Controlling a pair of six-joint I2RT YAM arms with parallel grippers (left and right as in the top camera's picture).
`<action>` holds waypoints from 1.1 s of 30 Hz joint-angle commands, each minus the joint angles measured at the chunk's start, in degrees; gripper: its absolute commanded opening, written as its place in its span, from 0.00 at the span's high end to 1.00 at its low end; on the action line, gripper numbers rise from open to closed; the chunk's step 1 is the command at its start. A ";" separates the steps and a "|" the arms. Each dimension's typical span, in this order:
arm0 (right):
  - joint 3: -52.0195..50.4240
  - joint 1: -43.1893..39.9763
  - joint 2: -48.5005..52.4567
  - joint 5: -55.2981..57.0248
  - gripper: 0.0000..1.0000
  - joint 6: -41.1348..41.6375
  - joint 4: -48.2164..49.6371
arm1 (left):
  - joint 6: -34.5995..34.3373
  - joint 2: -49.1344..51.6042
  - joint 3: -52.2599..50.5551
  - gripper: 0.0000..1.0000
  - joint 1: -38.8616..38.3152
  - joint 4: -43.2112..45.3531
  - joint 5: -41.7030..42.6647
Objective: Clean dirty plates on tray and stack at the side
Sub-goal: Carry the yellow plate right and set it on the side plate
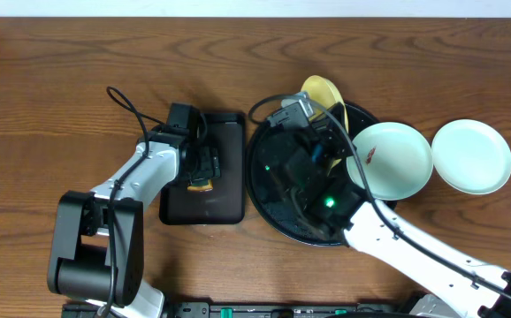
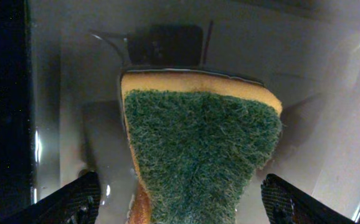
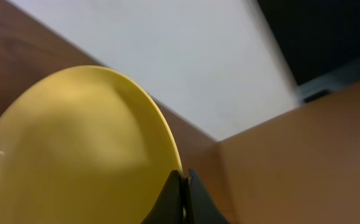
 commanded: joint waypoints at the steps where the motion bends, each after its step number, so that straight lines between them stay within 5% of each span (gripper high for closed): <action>1: 0.81 -3.96 -1.20 -13.40 0.99 11.85 -2.60 | 0.33 0.94 -0.35 0.16 -0.11 -0.13 -0.50; 6: 0.81 -13.49 -1.84 -39.12 0.99 26.34 -7.74 | 0.33 0.94 -0.35 0.16 -0.11 -0.13 -0.50; 13: 0.81 -33.27 -7.28 -70.62 0.99 36.00 -8.87 | 0.33 0.94 -0.35 0.16 -0.11 -0.13 -0.50; 28: 0.76 -83.87 -9.75 -72.43 0.99 43.93 -19.02 | 0.33 0.94 -0.35 0.16 -0.11 -0.13 -0.52; 33: 0.74 -93.42 -6.38 -72.43 0.99 44.50 -18.80 | 0.33 0.94 -0.35 0.16 -0.11 -0.13 -0.52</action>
